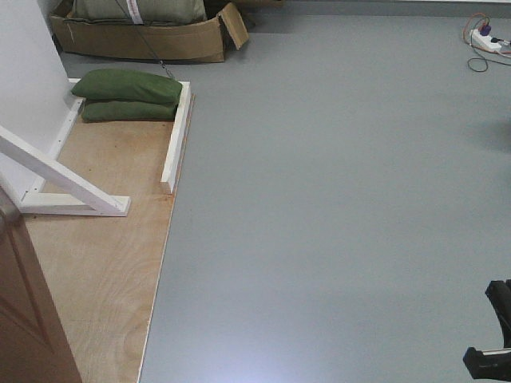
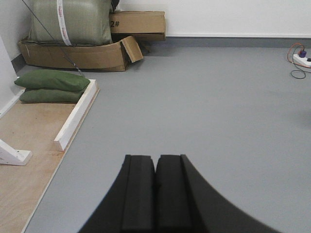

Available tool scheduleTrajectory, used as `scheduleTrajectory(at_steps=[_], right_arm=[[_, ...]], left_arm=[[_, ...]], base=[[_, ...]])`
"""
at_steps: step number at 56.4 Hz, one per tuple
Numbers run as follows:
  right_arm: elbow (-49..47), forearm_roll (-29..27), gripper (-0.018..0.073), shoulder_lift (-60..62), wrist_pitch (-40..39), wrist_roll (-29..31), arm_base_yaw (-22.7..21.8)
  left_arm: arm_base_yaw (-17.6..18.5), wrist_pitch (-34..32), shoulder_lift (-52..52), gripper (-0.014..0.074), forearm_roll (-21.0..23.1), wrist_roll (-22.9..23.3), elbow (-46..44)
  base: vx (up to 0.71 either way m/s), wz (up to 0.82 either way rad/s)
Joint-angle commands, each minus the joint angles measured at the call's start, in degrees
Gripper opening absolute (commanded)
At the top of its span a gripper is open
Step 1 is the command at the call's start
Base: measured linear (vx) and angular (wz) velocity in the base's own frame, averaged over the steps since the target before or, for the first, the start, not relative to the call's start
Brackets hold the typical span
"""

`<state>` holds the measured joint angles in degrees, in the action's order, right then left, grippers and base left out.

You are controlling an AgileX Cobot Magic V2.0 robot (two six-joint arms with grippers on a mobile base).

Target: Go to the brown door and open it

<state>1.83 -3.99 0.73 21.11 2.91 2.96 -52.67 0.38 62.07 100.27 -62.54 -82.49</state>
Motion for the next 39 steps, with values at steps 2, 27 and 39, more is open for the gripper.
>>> scheduleTrajectory(at_steps=[2, 27, 39], right_arm=[[0.25, 0.19, 0.0000, 0.32, -4.47, 0.37, 0.11], [0.25, 0.19, 0.0000, 0.32, -4.47, 0.37, 0.11], [0.25, 0.19, 0.0000, 0.32, -4.47, 0.37, 0.11]], left_arm=[[3.25, 3.99, -0.01, 0.0066, 1.33, 4.06, -1.41], [16.93, 5.08, 0.55, 0.0066, 1.33, 6.90, -1.37], [21.57, 5.43, 0.55, 0.0066, 1.33, 8.09, -1.37]], base=[[0.00, 0.00], [0.00, 0.00], [0.00, 0.00]])
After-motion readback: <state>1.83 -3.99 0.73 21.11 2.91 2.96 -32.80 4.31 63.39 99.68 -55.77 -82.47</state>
